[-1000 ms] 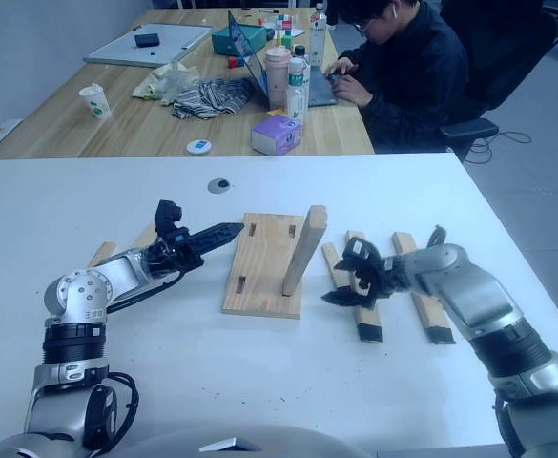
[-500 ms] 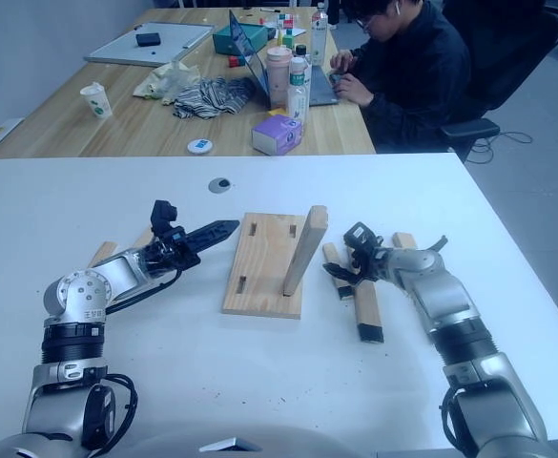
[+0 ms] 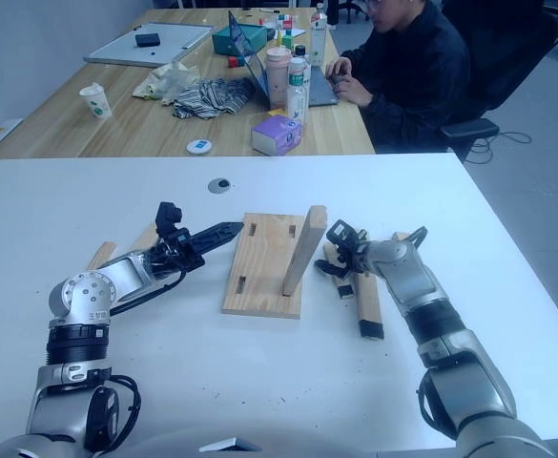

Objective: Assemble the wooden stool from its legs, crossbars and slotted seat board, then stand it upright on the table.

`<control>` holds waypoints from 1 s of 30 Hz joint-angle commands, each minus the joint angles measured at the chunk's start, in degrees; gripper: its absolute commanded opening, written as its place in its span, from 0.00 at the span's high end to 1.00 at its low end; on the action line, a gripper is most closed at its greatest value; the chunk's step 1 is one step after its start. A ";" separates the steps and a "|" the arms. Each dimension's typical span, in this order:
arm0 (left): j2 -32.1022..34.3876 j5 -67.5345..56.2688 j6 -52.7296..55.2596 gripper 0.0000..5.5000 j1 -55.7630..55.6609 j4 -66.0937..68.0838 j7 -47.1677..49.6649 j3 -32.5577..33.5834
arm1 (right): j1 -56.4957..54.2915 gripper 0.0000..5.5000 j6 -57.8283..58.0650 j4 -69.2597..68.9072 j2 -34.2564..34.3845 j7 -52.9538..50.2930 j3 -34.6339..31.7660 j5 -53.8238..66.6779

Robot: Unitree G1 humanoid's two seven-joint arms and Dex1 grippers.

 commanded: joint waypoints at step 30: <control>-0.59 -2.30 -4.94 0.05 -11.80 -5.86 9.76 5.28 | -11.61 0.76 4.08 -6.35 4.87 -10.36 -34.74 21.11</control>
